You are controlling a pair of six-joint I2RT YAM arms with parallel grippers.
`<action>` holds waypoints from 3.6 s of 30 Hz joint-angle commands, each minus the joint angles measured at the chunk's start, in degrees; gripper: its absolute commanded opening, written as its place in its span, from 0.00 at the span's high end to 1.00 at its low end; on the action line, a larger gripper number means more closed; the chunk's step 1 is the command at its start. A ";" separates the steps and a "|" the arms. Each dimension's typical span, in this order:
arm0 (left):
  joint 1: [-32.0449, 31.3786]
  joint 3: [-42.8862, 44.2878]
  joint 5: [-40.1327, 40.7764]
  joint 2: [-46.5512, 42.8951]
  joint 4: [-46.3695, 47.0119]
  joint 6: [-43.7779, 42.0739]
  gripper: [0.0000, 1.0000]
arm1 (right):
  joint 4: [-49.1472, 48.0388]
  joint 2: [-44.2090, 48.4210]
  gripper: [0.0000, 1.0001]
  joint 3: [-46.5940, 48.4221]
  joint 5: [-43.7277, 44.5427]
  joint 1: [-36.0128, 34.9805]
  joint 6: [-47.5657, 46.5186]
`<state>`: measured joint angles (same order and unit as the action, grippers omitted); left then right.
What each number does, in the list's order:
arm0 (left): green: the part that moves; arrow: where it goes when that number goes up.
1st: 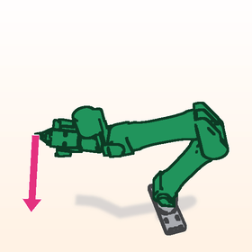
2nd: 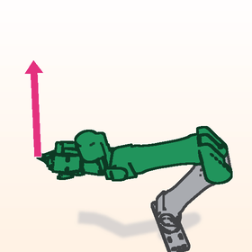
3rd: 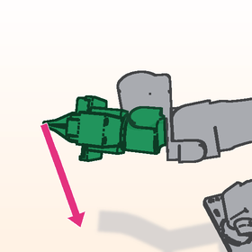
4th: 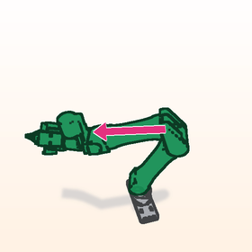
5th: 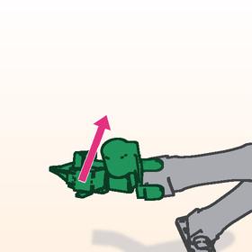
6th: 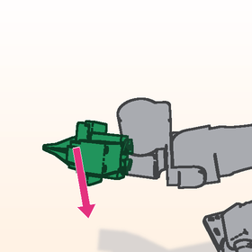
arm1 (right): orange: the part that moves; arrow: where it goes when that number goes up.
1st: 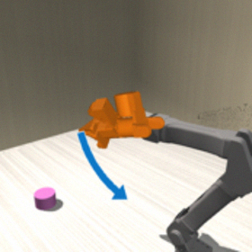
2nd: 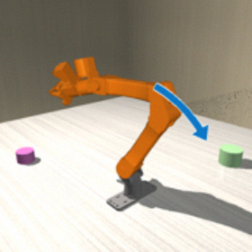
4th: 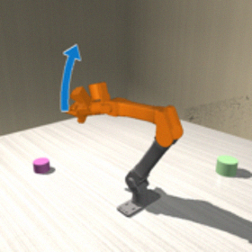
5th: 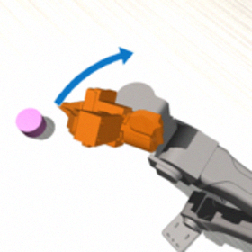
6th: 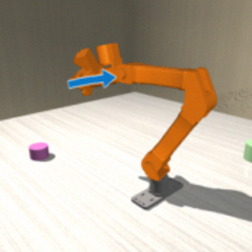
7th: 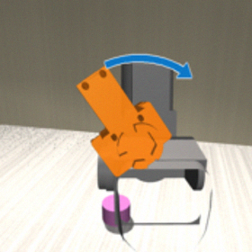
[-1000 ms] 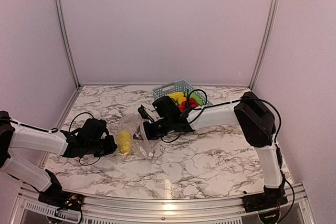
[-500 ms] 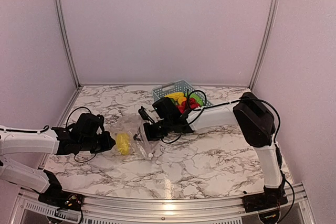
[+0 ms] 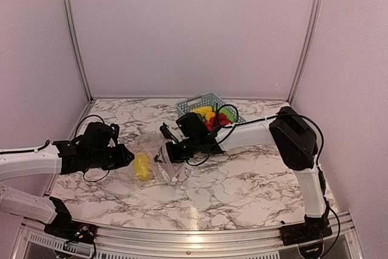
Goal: Open the zip-top bag and remove the fake food
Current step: Adjust the fake fruit in the zipper food storage bag, then pick up the fake fruit from the zipper food storage bag.
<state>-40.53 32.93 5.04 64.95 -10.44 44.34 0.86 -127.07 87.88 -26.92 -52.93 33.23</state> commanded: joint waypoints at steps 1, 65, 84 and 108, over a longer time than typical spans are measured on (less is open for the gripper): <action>0.32 2.19 1.49 1.13 -0.49 -0.86 0.83 | -0.34 -0.03 0.60 -0.25 0.20 -0.55 0.35; -0.67 0.23 -7.68 22.07 29.31 -3.99 1.00 | -2.42 -3.27 0.35 2.35 -0.64 -2.71 0.78; 0.65 -3.10 -9.43 24.29 29.21 -3.58 1.00 | -7.34 7.02 0.29 -8.23 5.70 -2.31 3.59; 1.29 -2.84 -11.42 28.22 30.38 -4.64 1.00 | -4.68 -0.55 0.47 -0.07 9.05 -1.47 5.51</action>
<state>-39.33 30.24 -5.52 92.33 18.17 40.64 -5.08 -125.32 85.10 -18.48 -54.37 39.00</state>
